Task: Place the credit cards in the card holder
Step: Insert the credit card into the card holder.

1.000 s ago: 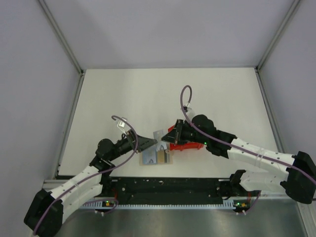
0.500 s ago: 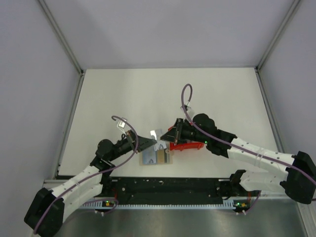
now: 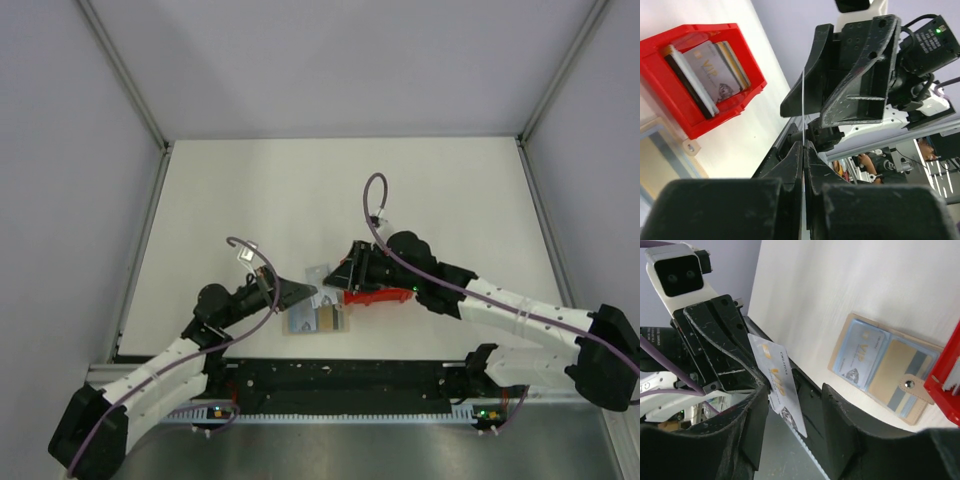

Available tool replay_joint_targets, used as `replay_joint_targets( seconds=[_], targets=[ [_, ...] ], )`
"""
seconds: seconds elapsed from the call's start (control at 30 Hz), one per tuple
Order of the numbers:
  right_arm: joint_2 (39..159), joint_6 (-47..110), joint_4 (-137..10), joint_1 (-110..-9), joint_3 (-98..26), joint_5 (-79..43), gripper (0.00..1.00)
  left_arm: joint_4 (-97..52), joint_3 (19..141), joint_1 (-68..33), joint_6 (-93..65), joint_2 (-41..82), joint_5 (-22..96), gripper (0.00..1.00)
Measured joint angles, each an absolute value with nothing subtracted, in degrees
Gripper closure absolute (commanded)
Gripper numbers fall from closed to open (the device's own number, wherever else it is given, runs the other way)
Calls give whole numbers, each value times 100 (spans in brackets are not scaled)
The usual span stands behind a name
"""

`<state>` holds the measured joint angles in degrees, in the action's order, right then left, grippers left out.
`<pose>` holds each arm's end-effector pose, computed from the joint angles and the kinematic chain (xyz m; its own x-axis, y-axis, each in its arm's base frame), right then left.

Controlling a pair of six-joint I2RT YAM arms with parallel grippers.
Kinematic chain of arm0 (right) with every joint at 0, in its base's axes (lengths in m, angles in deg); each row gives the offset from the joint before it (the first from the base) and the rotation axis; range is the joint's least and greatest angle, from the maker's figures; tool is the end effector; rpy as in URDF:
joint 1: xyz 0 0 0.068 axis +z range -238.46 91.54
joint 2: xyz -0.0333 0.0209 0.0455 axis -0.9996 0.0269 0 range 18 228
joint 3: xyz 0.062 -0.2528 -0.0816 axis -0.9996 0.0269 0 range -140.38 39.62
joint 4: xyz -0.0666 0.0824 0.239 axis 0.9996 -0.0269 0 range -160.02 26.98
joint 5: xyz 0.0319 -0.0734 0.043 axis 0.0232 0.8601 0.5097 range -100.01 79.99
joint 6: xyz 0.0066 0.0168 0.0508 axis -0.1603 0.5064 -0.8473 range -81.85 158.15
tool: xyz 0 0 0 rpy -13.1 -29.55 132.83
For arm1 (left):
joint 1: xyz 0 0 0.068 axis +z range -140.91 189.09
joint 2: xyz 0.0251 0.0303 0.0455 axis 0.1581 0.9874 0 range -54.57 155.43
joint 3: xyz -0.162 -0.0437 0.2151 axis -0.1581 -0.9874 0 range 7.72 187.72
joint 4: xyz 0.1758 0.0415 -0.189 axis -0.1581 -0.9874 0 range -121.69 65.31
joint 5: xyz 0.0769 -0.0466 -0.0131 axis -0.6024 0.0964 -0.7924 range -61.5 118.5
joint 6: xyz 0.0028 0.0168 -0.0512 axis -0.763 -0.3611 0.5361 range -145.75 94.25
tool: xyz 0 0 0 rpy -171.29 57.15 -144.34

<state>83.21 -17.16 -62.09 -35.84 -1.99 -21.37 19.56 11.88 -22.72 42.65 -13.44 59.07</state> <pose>0.1512 0.2095 0.2680 -0.8645 0.1964 -0.4627 -0.3137 0.5084 0.8019 0.1237 -0.0980 0.2009 -0.7810 -0.4576 -0.4250 0.4250 0.1092 -0.8986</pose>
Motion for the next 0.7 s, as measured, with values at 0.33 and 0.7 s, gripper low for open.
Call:
replay_joint_targets(
  seconds=[0.33, 0.7],
  targets=[
    [8188, -1506, -6946, -3774, -46, -1730, 74, -1095, 1680, -2259, 3353, -1591, 5183, 100],
    [9735, -1112, -7551, -3339, -463, -1706, 100, -2317, 1693, -2250, 2986, -962, 5028, 100]
  ],
)
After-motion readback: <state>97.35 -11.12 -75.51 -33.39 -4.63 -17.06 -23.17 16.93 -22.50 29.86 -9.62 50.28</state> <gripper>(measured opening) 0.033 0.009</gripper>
